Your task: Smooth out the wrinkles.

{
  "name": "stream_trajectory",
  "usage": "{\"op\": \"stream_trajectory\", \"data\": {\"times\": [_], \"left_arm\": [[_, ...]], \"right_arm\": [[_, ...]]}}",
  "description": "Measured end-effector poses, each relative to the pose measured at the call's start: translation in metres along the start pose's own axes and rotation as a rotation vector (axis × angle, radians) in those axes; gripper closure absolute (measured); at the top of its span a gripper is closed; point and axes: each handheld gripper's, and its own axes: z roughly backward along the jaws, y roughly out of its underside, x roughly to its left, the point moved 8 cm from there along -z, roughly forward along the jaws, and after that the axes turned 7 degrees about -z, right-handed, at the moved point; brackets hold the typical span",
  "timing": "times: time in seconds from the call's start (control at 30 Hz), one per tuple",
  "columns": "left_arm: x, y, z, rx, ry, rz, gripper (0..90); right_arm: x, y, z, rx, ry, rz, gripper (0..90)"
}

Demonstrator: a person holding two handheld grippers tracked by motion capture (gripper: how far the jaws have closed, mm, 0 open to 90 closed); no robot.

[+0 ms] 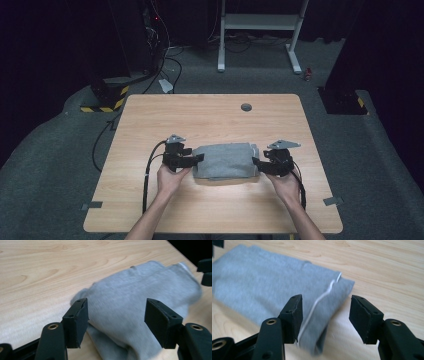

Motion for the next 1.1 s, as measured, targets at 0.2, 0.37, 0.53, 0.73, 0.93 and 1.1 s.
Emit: {"op": "stream_trajectory", "data": {"times": [0.2,0.37,0.53,0.73,0.93,1.1], "left_arm": [[0.003,-0.003,-0.019,0.055,-0.006,0.011,41.9],[-0.001,-0.003,-0.026,0.065,0.045,0.018,61.1],[-0.003,-0.002,-0.024,0.065,0.053,-0.017,79.8],[-0.013,-0.011,-0.008,-0.009,0.089,-0.062,82.6],[-0.040,-0.008,0.014,-0.063,0.152,-0.165,82.7],[-0.061,0.020,0.025,-0.048,0.215,-0.223,82.6]], "right_arm": [[0.001,-0.014,-0.021,0.041,0.029,0.005,47.7],[0.001,-0.011,-0.033,0.088,0.014,0.007,66.6],[0.003,-0.009,-0.026,0.070,-0.020,0.027,79.6],[0.014,-0.008,-0.010,0.013,-0.039,0.063,80.6],[0.024,0.007,0.013,-0.037,-0.065,0.100,80.6],[0.034,0.034,0.028,-0.047,-0.100,0.128,80.5]]}}
